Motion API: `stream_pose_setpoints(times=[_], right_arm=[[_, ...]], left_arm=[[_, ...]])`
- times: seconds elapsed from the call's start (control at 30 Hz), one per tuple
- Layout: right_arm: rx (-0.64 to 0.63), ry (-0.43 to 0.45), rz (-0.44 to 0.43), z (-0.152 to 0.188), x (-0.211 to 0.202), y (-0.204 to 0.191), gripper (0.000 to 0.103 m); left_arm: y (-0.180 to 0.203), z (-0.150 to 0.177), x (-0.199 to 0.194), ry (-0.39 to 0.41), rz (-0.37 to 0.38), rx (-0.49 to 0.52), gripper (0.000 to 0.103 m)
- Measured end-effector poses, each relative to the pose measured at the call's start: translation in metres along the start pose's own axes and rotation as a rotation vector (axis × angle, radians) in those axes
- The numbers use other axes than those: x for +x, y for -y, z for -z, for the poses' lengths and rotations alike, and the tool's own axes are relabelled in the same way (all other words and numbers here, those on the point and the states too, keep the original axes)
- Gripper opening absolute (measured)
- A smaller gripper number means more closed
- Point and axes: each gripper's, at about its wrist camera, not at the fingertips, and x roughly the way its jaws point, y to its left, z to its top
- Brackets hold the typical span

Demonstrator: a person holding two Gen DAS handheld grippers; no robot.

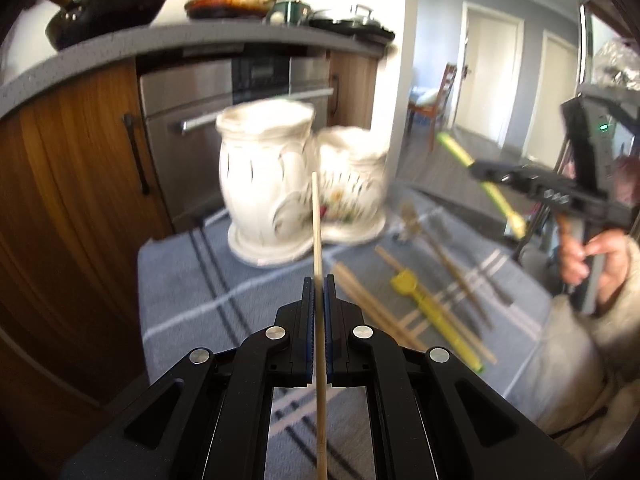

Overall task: Organize utensils
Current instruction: 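Lift both items and drop them into the ceramic holder, opening both tools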

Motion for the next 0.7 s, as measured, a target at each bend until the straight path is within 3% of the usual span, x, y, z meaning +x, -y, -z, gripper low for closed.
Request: stream_pose_setpoints(times=[0.2,0.4,0.47,0.7], right_arm=[[0.051,0.097,-0.06,-0.034,0.015,-0.008,0.01],[0.104,0.172,-0.104,-0.067,0.039,-0.013,0.01],[0.122,0.205,-0.112,-0.078,0.051,-0.015,0.01],[0.183,0.304,-0.096,-0.091,0.086,-0.012,0.01]], left_arm=[[-0.009,-0.036,-0.009,0.124,0.018,-0.05,0.005],[-0.019,-0.091,-0.006,0.262,-0.046,-0.069,0.005],[-0.025,-0.113,0.0,0.32,-0.059,-0.091,0.005],[-0.031,-0.156,0.044,0.404,-0.12,-0.136,0.005]])
